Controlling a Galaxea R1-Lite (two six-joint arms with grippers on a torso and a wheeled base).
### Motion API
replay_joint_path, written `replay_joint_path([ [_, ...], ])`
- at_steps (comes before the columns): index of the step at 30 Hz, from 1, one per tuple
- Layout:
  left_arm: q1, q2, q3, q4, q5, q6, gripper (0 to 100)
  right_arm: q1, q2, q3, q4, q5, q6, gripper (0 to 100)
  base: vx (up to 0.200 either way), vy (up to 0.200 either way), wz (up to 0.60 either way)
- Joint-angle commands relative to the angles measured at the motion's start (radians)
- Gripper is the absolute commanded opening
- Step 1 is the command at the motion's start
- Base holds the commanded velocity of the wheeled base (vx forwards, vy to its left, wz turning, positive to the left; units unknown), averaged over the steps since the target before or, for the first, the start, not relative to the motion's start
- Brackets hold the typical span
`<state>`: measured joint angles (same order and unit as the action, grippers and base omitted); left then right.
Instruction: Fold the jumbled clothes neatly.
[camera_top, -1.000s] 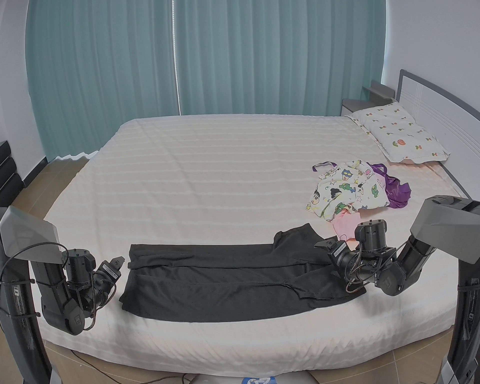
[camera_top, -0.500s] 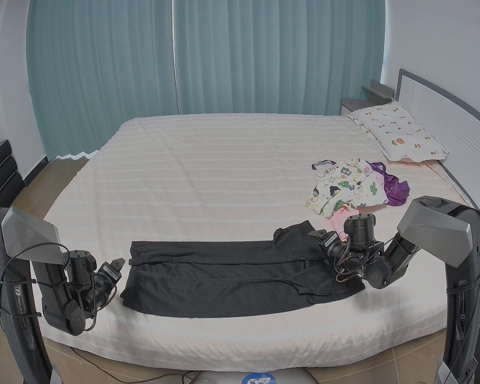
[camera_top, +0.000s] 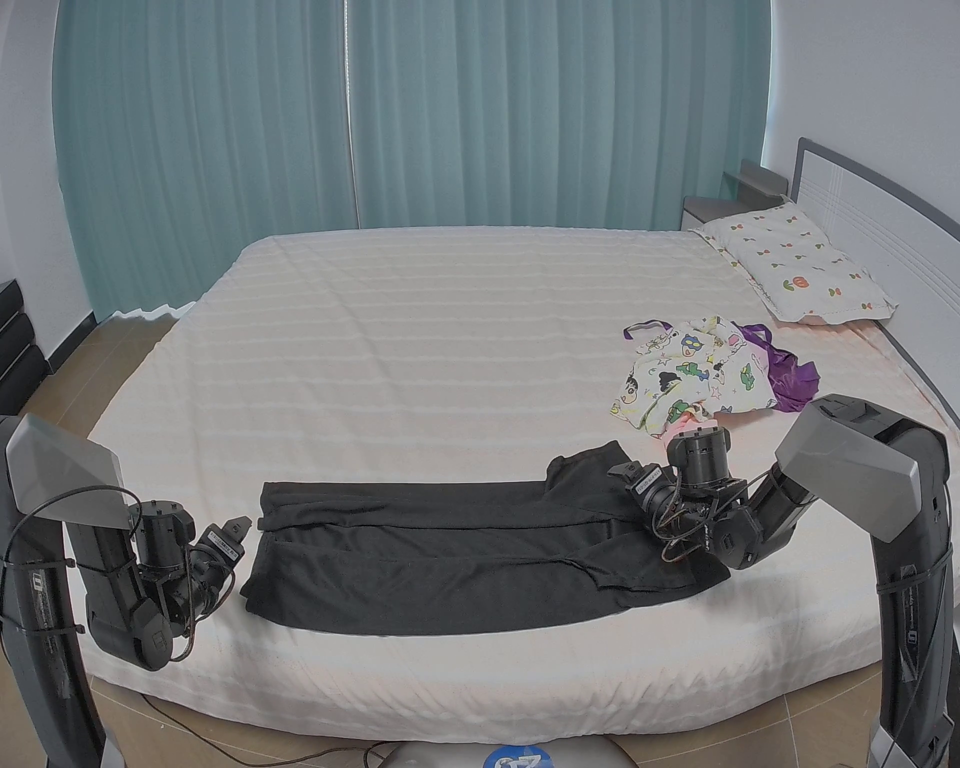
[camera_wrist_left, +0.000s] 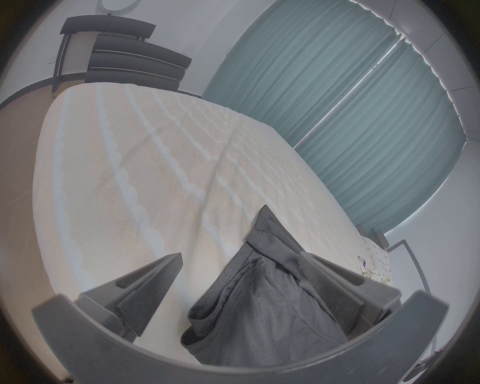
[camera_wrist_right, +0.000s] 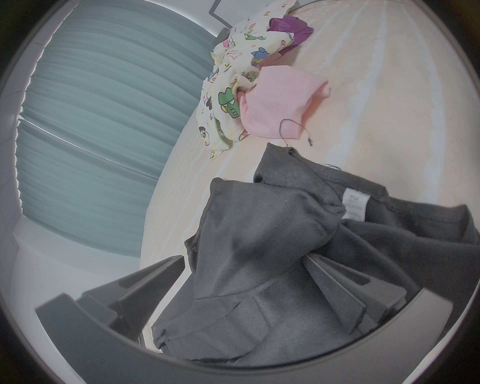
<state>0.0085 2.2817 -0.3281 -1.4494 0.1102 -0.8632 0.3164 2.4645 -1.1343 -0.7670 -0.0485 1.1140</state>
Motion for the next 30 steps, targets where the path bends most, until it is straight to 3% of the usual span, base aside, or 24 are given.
replay_joint_path([
  [1, 0.001, 0.007, 0.000, 0.000, 0.000, 0.000, 100, 0.004, 0.018, -0.018, 0.008, -0.002, 0.000, 100, 0.000, 0.000, 0.00],
  [8, 0.001, 0.007, 0.000, 0.000, 0.000, 0.000, 100, 0.004, 0.028, -0.058, 0.052, -0.011, 0.001, 100, 0.000, 0.000, 0.00],
  [9, 0.001, 0.007, 0.000, 0.000, 0.000, 0.000, 100, 0.004, 0.028, -0.058, 0.052, -0.011, 0.001, 0, 0.000, 0.000, 0.00],
  [13, 0.001, 0.005, 0.000, 0.000, 0.002, 0.000, 100, 0.004, 0.022, -0.048, 0.043, -0.062, 0.003, 0, 0.000, 0.000, 0.00],
  [23, -0.005, -0.018, -0.037, 0.000, 0.013, 0.010, 100, 0.003, -0.038, 0.025, 0.038, -0.068, 0.029, 0, 0.000, 0.000, 0.00],
  [30, -0.061, -0.059, -0.111, 0.033, 0.013, 0.016, 100, 0.004, -0.065, 0.071, -0.023, -0.067, 0.029, 0, 0.000, 0.000, 0.00],
])
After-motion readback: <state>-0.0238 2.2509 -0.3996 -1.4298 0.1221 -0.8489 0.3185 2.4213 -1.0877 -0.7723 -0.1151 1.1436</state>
